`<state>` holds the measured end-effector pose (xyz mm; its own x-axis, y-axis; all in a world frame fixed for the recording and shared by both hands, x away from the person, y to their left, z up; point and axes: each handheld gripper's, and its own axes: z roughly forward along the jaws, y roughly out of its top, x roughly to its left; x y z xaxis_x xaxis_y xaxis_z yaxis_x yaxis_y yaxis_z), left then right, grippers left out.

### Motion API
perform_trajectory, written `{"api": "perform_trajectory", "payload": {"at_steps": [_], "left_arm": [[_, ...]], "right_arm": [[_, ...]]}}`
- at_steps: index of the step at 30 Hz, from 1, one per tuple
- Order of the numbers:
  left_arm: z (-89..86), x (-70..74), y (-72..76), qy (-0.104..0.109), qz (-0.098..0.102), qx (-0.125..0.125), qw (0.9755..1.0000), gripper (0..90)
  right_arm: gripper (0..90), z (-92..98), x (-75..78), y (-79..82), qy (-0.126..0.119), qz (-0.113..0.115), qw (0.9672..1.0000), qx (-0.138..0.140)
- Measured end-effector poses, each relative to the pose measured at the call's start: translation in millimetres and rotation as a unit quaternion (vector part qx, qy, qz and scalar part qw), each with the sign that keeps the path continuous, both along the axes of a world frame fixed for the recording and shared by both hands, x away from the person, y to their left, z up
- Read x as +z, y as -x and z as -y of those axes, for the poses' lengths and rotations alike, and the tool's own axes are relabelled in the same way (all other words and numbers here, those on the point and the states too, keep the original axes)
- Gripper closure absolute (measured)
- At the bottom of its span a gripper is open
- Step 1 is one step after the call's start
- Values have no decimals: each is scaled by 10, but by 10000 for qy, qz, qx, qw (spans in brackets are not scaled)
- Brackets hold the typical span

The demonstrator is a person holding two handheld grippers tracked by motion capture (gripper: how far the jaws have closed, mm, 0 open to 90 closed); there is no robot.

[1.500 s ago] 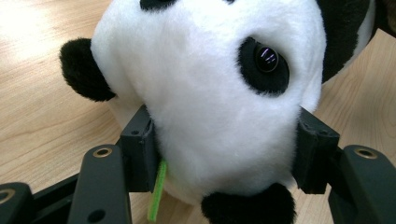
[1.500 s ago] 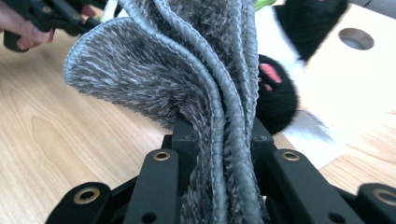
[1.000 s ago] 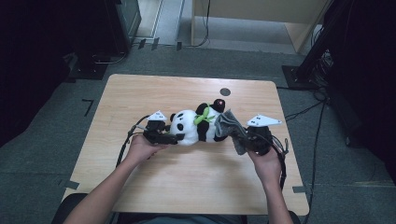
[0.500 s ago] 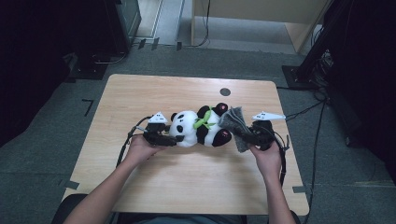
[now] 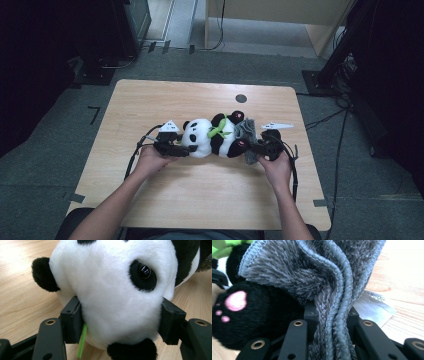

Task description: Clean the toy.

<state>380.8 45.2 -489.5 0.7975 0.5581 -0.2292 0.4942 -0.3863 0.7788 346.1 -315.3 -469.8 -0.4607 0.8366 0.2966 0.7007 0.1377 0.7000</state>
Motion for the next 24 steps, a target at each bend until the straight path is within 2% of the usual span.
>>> {"api": "perform_trajectory", "payload": {"at_steps": [4, 10, 13, 16, 19, 24], "left_arm": [[-1, -1, 3, -18, 31, -25, 10000, 334], [-9, -7, 0, -5, 49, -57, 10000, 331], [-26, -28, 5, 73, 83, -64, 9999, 328], [-26, -31, 10, 74, 105, -63, 9999, 326], [-26, -31, 9, 78, 97, -59, 9999, 325], [-31, -33, 3, 95, 68, -50, 9999, 323]], "right_arm": [[728, 6, -82, -40, 188, -77, 9998, -45], [726, 52, -220, -117, 447, -477, 9977, -180], [725, 117, -203, -130, 269, -632, 9973, -253], [726, 197, -74, -100, 217, -354, 9982, -441], [725, 251, 54, -68, -27, -30, 9983, -583], [724, 160, 113, -122, -256, 61, 9989, -395]]}}
